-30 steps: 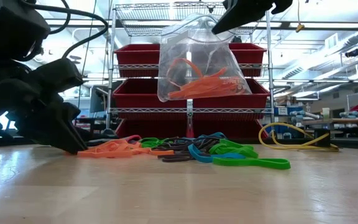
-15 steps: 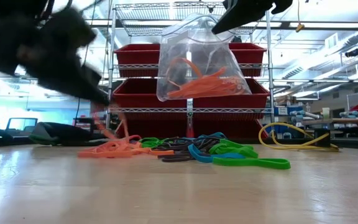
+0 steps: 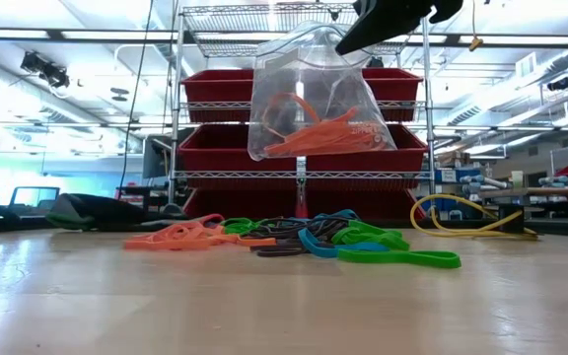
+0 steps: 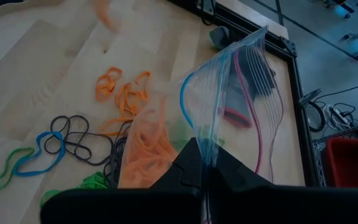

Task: Sort rubber bands
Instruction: Put the orange rubber band into the transparent zip bag

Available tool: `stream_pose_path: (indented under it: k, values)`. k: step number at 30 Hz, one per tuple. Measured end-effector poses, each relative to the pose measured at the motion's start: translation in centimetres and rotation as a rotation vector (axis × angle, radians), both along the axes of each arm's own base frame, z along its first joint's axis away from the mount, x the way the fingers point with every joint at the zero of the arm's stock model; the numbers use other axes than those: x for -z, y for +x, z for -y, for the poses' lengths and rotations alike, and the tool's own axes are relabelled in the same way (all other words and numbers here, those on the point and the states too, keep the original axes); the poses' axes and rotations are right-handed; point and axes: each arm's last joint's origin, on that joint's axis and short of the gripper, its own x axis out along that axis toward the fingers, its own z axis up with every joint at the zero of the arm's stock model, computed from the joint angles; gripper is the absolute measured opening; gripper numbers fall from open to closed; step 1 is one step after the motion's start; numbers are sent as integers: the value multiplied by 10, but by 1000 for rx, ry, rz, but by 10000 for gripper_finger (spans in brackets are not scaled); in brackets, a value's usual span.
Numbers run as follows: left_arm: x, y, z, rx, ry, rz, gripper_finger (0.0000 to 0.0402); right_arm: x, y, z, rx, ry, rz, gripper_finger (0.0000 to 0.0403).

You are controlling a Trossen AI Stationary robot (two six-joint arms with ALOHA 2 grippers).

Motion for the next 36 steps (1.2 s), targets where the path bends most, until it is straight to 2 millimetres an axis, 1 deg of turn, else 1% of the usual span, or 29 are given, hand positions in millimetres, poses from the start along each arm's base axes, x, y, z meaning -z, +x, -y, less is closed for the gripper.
stream_pose_path:
  k: [2, 5, 9, 15, 19, 27, 31, 33, 36]
  values:
    - [-13, 4, -8, -27, 21, 22, 1, 0, 0, 0, 0, 0, 4, 0]
    - [-28, 8, -21, -65, 39, 52, 1, 0, 0, 0, 0, 0, 5, 0]
    - [-38, 15, -37, -58, 29, 75, 1, 0, 0, 0, 0, 0, 5, 0]
    - [-31, 25, -60, -51, -4, 44, 1, 0, 0, 0, 0, 0, 5, 0]
    - [-22, 32, -67, -44, -21, 6, 1, 0, 0, 0, 1, 0, 6, 0]
    - [-6, 44, -71, -41, -48, -58, 1, -1, 0, 0, 1, 0, 6, 0]
    - [-4, 44, -71, -43, -47, -69, 1, 0, 0, 0, 1, 0, 4, 0]
    - [-4, 42, -72, -76, -40, -79, 5, 0, 0, 0, 1, 0, 1, 0]
    - [-11, 38, -69, -113, -25, -50, 25, 0, 0, 0, 1, -1, -6, 0]
